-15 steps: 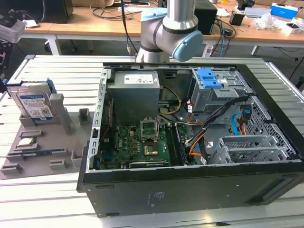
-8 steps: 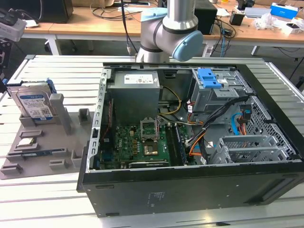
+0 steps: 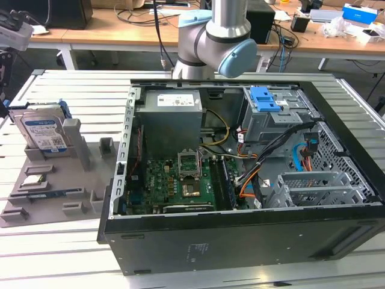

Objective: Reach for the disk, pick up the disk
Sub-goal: 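Pick up the disk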

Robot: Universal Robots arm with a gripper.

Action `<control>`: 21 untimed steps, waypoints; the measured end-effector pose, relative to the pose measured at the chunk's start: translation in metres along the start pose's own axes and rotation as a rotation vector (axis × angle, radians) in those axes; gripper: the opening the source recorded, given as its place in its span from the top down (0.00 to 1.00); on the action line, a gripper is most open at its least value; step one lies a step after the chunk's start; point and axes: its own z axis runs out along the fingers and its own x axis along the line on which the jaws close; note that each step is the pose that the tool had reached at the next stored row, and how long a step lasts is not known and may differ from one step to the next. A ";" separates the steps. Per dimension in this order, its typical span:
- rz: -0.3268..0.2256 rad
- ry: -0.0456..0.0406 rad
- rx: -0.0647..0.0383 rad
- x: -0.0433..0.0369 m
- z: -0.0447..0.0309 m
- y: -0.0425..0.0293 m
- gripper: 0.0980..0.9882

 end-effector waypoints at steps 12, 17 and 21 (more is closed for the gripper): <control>-0.113 0.0043 0.000 0.0000 0.0000 0.0000 0.99; -0.154 0.0059 0.000 0.0000 0.0000 0.0000 0.99; -0.187 0.0071 0.000 0.0000 0.0000 0.0000 0.99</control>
